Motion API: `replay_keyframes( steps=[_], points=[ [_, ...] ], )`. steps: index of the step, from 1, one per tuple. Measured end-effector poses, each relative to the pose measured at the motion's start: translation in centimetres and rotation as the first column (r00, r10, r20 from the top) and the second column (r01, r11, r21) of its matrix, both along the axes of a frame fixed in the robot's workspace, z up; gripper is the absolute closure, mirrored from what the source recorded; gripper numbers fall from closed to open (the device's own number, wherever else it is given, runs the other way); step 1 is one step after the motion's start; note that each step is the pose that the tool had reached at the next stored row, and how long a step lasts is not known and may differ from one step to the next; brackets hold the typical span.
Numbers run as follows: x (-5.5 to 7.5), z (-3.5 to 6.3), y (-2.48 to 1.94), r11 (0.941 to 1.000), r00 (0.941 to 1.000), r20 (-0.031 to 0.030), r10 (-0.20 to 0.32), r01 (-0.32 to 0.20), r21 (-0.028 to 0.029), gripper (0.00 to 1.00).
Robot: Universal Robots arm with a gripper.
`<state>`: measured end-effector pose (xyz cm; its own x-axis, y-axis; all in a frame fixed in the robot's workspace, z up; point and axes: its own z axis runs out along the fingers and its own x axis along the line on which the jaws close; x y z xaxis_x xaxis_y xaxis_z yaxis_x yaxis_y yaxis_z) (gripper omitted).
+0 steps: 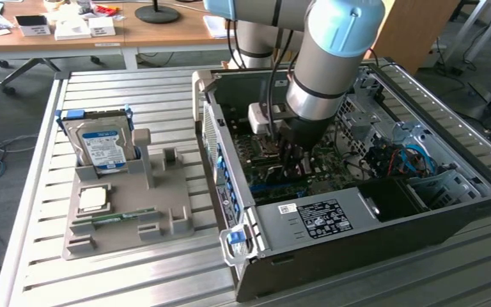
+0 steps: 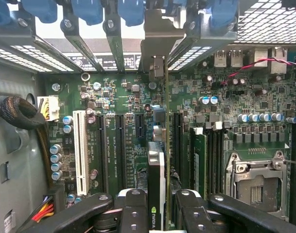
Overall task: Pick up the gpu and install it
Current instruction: 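Insert the gpu into the slot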
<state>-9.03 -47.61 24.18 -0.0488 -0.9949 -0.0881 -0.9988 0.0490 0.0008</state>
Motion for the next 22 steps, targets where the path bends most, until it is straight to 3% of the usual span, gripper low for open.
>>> replay_keyframes(
  steps=[22],
  points=[
    [-0.08,-0.21,0.00,1.0000,1.0000,-0.0001,0.000,0.000,0.0002,0.73]
  ],
)
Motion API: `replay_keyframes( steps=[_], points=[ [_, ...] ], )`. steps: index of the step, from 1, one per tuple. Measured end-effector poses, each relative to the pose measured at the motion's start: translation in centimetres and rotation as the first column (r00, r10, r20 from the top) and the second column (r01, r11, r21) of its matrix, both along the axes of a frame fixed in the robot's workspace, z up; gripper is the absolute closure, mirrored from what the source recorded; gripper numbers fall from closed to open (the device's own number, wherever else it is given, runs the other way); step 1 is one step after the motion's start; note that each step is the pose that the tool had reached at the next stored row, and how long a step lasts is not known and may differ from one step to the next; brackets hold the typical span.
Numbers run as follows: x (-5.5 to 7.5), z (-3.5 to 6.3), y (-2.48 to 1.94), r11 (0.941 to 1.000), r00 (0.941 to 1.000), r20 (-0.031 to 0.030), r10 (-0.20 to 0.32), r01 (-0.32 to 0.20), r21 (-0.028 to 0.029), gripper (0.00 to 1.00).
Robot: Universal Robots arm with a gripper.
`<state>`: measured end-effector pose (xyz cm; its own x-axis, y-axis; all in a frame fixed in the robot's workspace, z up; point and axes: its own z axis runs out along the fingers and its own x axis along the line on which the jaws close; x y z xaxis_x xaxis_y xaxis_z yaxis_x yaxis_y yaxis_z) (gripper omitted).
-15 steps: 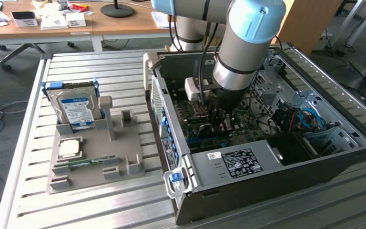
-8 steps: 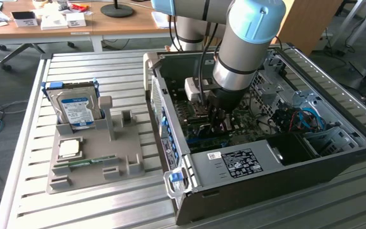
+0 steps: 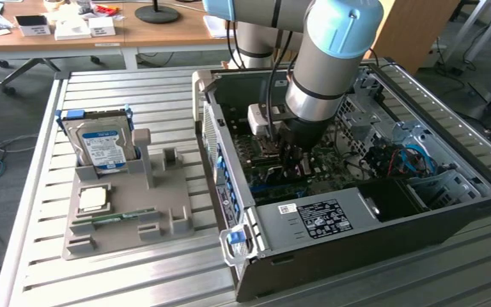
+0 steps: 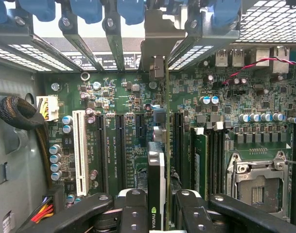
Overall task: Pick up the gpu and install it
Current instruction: 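Insert the gpu into the slot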
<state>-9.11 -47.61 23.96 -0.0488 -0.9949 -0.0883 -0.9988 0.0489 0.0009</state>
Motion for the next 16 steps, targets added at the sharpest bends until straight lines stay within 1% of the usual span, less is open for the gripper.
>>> replay_keyframes(
  steps=[3,4,5,6,7,8,11,16],
  points=[
    [0.00,0.00,0.00,1.0000,1.0000,0.0000,0.000,0.000,0.0000,0.73],
    [-0.03,-0.04,0.01,1.0000,1.0000,-0.0004,0.000,0.000,0.0013,0.73],
    [-0.02,-0.03,0.01,1.0000,1.0000,0.0002,0.000,0.000,0.0007,0.72],
    [-0.02,-0.04,0.01,1.0000,1.0000,0.0003,0.000,0.000,0.0008,0.67],
    [0.00,-0.01,0.01,1.0000,1.0000,0.0001,0.000,0.000,0.0003,0.67],
    [0.00,0.00,0.00,1.0000,1.0000,0.0000,0.000,0.000,0.0001,0.60],
    [0.00,0.00,0.00,1.0000,1.0000,0.0000,0.000,0.000,0.0000,0.60],
    [0.00,0.53,0.01,1.0000,1.0000,-0.0001,0.000,0.000,-0.0012,0.60]
  ],
)
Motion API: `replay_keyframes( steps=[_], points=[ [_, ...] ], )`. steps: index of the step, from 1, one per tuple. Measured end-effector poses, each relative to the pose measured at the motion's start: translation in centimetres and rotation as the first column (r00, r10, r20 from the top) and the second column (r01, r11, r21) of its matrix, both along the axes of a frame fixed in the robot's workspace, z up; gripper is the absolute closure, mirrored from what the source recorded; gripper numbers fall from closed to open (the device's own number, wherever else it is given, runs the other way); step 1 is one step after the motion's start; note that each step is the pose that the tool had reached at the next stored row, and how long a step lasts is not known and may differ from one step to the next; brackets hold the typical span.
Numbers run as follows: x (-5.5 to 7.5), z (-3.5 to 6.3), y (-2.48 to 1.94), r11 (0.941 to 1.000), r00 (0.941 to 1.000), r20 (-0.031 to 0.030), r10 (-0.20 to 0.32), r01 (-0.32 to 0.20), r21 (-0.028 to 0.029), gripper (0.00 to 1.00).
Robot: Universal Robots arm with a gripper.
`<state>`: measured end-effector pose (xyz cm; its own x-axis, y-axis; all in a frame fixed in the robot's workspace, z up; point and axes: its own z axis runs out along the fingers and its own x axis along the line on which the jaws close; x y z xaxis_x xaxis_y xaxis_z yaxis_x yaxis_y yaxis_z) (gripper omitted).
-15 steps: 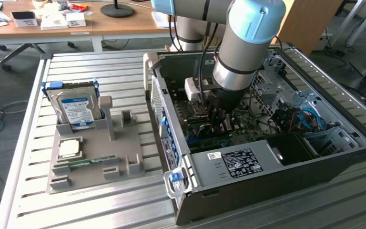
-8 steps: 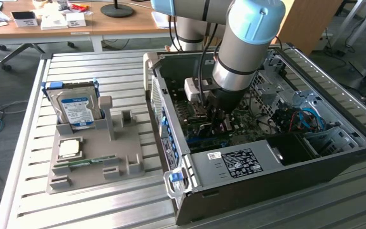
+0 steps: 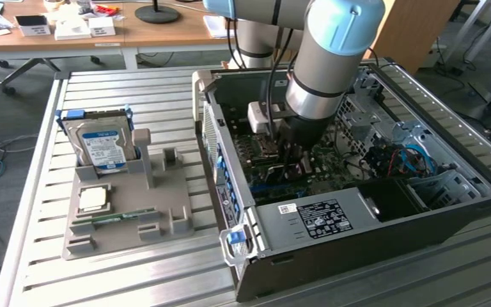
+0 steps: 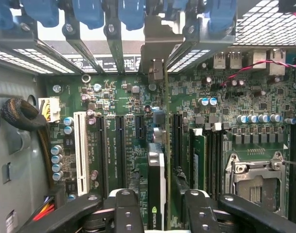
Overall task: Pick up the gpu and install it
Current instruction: 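Insert the gpu into the slot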
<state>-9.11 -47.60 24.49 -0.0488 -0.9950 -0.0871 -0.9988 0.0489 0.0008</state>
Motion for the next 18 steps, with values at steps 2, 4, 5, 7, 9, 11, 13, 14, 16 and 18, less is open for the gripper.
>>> replay_keyframes(
  steps=[2,4,5,7,9,11,13,14,16,18],
  points=[
    [0.00,0.01,0.00,1.0000,1.0000,0.0001,0.000,0.000,0.0001,0.60],
    [0.00,0.01,0.00,1.0000,1.0000,0.0001,0.000,0.000,0.0002,0.60],
    [0.00,0.01,0.00,1.0000,1.0000,0.0001,0.000,0.000,0.0001,0.60],
    [0.00,0.01,0.00,1.0000,1.0000,0.0001,0.000,0.000,0.0001,0.60],
    [0.00,0.01,0.00,1.0000,1.0000,0.0000,0.000,0.000,0.0001,0.61],
    [0.00,0.01,0.00,1.0000,1.0000,0.0000,0.000,0.000,0.0000,0.67],
    [0.00,0.01,0.00,1.0000,1.0000,0.0000,0.000,0.000,0.0001,0.73],
    [0.00,0.02,0.00,1.0000,1.0000,0.0000,0.000,0.000,0.0000,0.73],
    [0.00,0.02,0.00,1.0000,1.0000,0.0001,0.000,0.000,0.0000,0.73],
    [0.00,0.01,0.00,1.0000,1.0000,0.0000,0.000,0.000,0.0000,0.73]
  ],
)
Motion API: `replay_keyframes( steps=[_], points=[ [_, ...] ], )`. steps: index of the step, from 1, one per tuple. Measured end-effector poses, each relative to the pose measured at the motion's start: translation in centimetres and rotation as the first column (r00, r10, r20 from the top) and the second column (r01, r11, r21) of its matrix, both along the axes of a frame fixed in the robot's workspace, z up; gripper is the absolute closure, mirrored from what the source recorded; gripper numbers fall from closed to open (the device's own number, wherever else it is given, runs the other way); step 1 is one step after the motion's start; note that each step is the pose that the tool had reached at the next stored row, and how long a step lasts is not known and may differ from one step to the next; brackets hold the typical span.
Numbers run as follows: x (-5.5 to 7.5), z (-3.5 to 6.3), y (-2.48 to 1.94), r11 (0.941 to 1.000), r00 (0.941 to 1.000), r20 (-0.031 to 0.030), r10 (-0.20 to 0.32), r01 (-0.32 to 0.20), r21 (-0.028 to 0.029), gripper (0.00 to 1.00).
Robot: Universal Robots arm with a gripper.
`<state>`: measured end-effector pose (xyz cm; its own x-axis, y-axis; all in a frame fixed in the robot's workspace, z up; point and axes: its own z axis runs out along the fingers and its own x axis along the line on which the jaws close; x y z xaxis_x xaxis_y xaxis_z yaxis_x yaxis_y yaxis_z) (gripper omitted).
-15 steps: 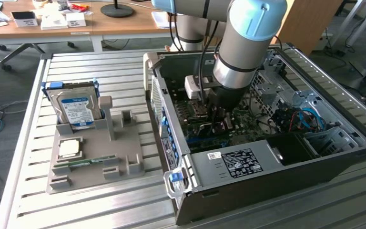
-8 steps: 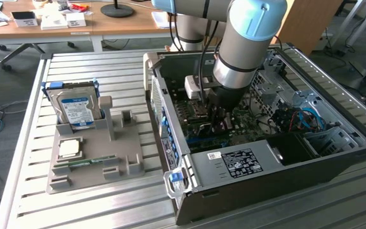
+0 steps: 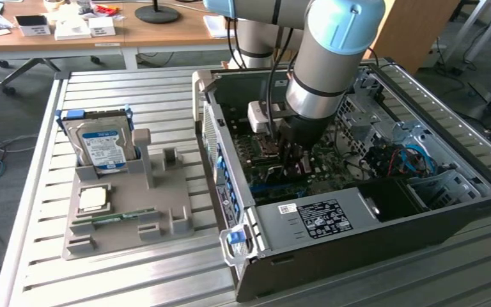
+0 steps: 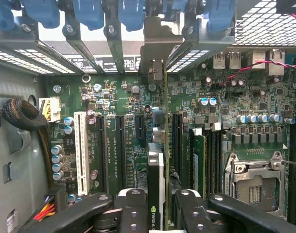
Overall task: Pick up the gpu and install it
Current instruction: 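Insert the gpu into the slot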
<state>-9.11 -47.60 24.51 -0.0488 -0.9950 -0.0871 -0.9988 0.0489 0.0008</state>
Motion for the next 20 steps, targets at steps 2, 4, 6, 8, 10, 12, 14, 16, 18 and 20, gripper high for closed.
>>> replay_keyframes(
  steps=[2,4,6,8,10,12,14,16,18,20],
  points=[
    [0.00,0.00,0.00,1.0000,1.0000,-0.0001,0.000,0.000,-0.0001,0.73],
    [0.00,0.01,0.05,1.0000,1.0000,-0.0001,0.000,0.000,-0.0006,0.73],
    [0.00,0.01,0.11,1.0000,1.0000,-0.0001,0.000,0.000,-0.0011,0.73],
    [0.00,0.01,0.17,1.0000,1.0000,-0.0001,0.000,0.000,-0.0018,0.73],
    [0.00,0.00,0.20,1.0000,1.0000,0.0000,0.000,0.000,-0.0022,0.73],
    [0.00,0.00,0.21,1.0000,1.0000,0.0000,0.000,0.000,-0.0022,0.73],
    [0.00,0.00,0.21,1.0000,1.0000,0.0000,0.000,0.000,-0.0023,0.73],
    [0.00,0.00,0.22,1.0000,1.0000,-0.0001,0.000,0.000,-0.0029,0.73],
    [0.00,0.00,0.25,1.0000,1.0000,0.0000,0.000,0.000,-0.0038,0.73],
    [0.00,0.00,0.29,1.0000,1.0000,-0.0001,0.000,0.000,-0.0048,0.73]
  ],
)
